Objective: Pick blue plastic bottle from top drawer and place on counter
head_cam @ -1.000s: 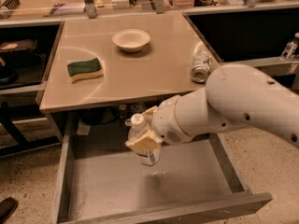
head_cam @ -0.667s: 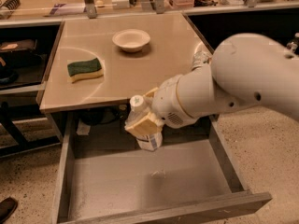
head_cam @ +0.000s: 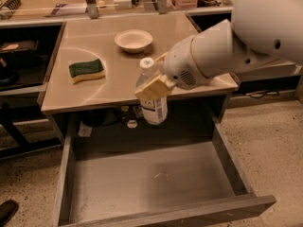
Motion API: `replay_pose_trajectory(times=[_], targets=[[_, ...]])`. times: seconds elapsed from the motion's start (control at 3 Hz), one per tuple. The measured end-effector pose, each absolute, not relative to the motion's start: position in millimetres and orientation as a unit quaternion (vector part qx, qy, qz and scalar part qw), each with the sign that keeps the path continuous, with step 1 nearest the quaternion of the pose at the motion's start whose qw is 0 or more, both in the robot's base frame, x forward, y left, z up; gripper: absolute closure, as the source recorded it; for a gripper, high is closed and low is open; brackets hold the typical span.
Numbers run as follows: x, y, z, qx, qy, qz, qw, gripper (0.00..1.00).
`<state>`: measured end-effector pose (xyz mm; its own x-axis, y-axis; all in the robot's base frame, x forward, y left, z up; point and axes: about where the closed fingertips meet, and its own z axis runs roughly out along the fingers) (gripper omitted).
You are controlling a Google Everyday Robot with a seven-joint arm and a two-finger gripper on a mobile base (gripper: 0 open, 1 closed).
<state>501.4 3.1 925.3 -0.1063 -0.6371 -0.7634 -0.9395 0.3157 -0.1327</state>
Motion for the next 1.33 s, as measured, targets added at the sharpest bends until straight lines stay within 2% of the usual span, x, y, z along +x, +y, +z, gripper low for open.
replay_pose_trajectory(times=[0.67,1.33], targets=[[559,-5,961,-0.546,0.710,0.218,0.387,1.00],[614,8,963,-0.556,0.712,0.231,0.360,1.00]])
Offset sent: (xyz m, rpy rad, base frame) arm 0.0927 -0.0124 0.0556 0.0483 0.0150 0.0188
